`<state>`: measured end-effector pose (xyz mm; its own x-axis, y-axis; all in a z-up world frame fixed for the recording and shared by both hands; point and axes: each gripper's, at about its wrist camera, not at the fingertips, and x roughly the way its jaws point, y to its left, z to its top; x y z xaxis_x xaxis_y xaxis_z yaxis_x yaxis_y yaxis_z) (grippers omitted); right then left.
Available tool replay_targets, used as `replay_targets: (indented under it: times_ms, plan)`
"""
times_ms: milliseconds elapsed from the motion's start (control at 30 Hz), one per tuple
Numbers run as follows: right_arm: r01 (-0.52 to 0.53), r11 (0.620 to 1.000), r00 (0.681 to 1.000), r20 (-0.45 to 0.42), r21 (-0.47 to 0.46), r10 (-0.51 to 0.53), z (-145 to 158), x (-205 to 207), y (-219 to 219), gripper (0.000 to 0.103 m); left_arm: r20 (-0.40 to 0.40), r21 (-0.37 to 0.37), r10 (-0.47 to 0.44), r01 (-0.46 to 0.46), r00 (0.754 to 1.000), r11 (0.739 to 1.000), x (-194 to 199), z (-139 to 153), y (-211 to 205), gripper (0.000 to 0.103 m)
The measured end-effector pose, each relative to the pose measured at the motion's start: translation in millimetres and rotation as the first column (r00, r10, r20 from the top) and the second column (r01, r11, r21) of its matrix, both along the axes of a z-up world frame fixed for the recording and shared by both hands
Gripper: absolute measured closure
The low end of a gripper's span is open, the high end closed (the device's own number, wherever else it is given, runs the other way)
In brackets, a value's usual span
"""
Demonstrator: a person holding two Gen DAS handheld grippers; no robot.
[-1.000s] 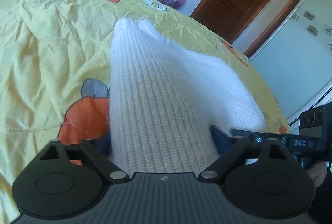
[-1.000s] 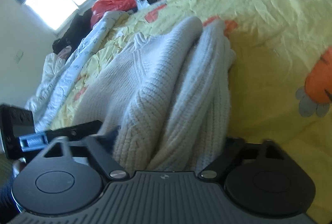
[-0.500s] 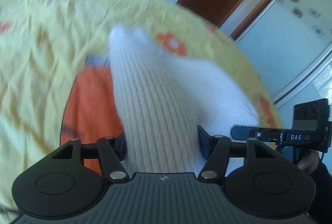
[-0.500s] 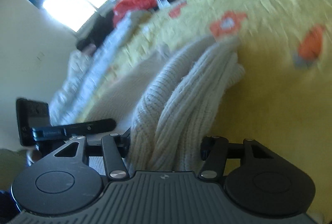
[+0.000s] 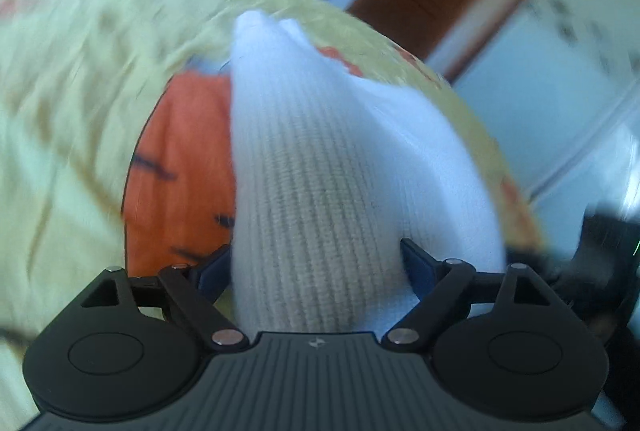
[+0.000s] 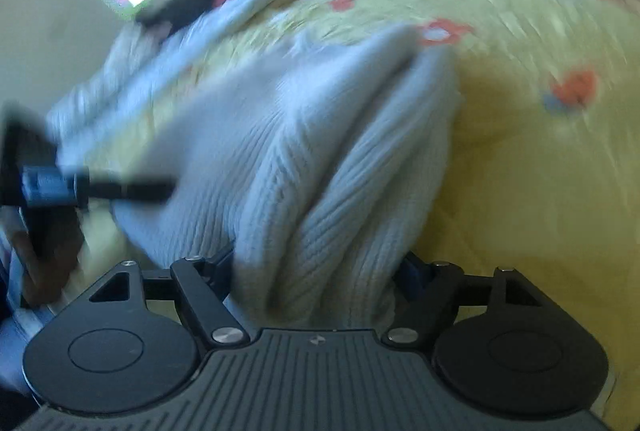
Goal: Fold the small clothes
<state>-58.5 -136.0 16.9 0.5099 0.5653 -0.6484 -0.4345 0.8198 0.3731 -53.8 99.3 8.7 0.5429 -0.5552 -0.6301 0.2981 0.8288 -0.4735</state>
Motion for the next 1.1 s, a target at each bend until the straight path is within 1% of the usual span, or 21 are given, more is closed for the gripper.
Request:
replay_targets:
  times_ms: [67, 100, 200, 233, 267, 333, 367, 400, 467, 533, 567, 600, 667, 700, 767, 833, 867, 933, 1000, 1033, 1100]
  plan:
    - [0.000, 0.999, 1.000, -0.030, 0.034, 0.001, 1.3, 5.3, -6.6, 0.025, -0.036, -0.005, 0.004, -0.004, 0.999, 1.000, 6.8, 3.2, 4.3, 0.014]
    - [0.001, 0.998, 0.999, -0.053, 0.055, 0.001, 3.8, 8.6, -11.0, 0.024, -0.023, 0.023, 0.005, -0.004, 1.000, 1.000, 6.2, 11.3, 4.7, 0.014]
    - [0.070, 0.983, 0.994, -0.090, 0.171, -0.055, 29.8, 17.0, -37.8, 0.016, 0.134, 0.140, 0.028, -0.046, 0.991, 0.989, -14.7, 55.0, 8.1, 0.016]
    - [0.111, 0.972, 0.992, -0.080, 0.205, -0.097, 39.0, 18.6, -44.8, 0.017, 0.197, 0.152, 0.028, -0.059, 0.980, 0.987, -23.0, 67.7, 10.1, 0.016]
    - [0.149, 0.955, 0.988, -0.069, 0.255, -0.136, 49.9, 22.4, -53.6, 0.014, 0.284, 0.160, 0.017, -0.065, 0.959, 0.985, -34.3, 81.3, 10.3, 0.016]
    - [0.181, 0.918, 0.983, -0.063, 0.353, -0.170, 65.6, 41.5, -62.2, 0.015, 0.412, 0.191, -0.012, -0.074, 0.911, 0.979, -49.5, 93.5, 1.6, 0.010]
    - [0.180, 0.903, 0.984, -0.083, 0.390, -0.161, 69.4, 60.3, -59.7, 0.018, 0.457, 0.220, -0.046, -0.063, 0.888, 0.973, -53.5, 94.6, -9.7, 0.010]
    - [0.174, 0.898, 0.984, -0.097, 0.405, -0.147, 70.2, 74.1, -55.5, 0.020, 0.473, 0.255, -0.080, -0.049, 0.877, 0.966, -53.5, 90.5, -20.9, 0.010]
    - [0.156, 0.908, 0.985, -0.135, 0.388, -0.112, 65.4, 104.8, -40.7, 0.031, 0.451, 0.347, -0.148, -0.020, 0.880, 0.938, -49.5, 76.8, -47.7, 0.010]
    - [0.184, 0.945, 0.972, -0.196, 0.270, -0.133, 52.0, 135.2, -24.1, 0.037, 0.425, 0.400, -0.203, 0.019, 0.882, 0.916, -47.4, 60.0, -66.1, 0.010]
    - [0.197, 0.961, 0.966, -0.207, 0.193, -0.157, 44.8, 145.2, -15.1, 0.045, 0.407, 0.421, -0.227, 0.039, 0.885, 0.906, -46.6, 50.8, -73.3, 0.010]
    - [0.194, 0.970, 0.963, -0.215, 0.148, -0.160, 37.0, 152.4, -10.6, 0.061, 0.387, 0.437, -0.236, 0.049, 0.891, 0.898, -44.1, 41.0, -79.5, 0.007]
    - [0.159, 0.983, 0.975, -0.170, 0.086, -0.143, 30.0, 154.7, -0.4, 0.079, 0.389, 0.488, -0.242, 0.024, 0.889, 0.873, -45.5, 24.8, -89.2, 0.002]
    - [0.136, 0.989, 0.984, -0.128, 0.066, -0.126, 28.3, 153.1, 0.8, 0.083, 0.386, 0.504, -0.245, 0.019, 0.889, 0.863, -45.7, 21.0, -94.2, 0.002]
    - [0.144, 0.987, 0.985, -0.105, 0.072, -0.136, 18.6, 154.1, -14.4, 0.085, 0.381, 0.506, -0.246, 0.022, 0.891, 0.862, -42.8, 19.2, -101.9, 0.002]
    - [0.204, 0.960, 0.970, -0.171, 0.190, -0.172, 3.8, 158.1, -39.6, 0.085, 0.387, 0.520, -0.263, 0.026, 0.884, 0.854, -37.7, 15.9, -107.1, 0.001]
    - [0.214, 0.954, 0.969, -0.171, 0.210, -0.180, 0.9, 155.6, -41.5, 0.085, 0.391, 0.514, -0.262, 0.026, 0.882, 0.857, -34.7, 15.0, -106.8, 0.000]
    - [0.197, 0.971, 0.978, -0.104, 0.138, -0.183, 10.1, 145.6, -30.0, 0.082, 0.399, 0.509, -0.259, 0.022, 0.880, 0.861, -32.6, 14.7, -106.1, 0.000]
    - [0.195, 0.978, 0.979, -0.074, 0.077, -0.189, 24.8, 141.8, -22.5, 0.071, 0.419, 0.494, -0.256, 0.017, 0.871, 0.869, -38.2, 23.9, -99.7, 0.001]
    - [0.209, 0.975, 0.977, -0.063, 0.072, -0.205, 35.1, 137.3, -24.9, 0.063, 0.431, 0.470, -0.242, 0.013, 0.869, 0.882, -41.8, 30.5, -93.1, 0.001]
    - [0.252, 0.963, 0.966, 0.029, 0.095, -0.255, 59.6, 124.2, -28.6, 0.064, 0.463, 0.418, -0.210, -0.004, 0.861, 0.908, -48.0, 43.4, -79.9, 0.000]
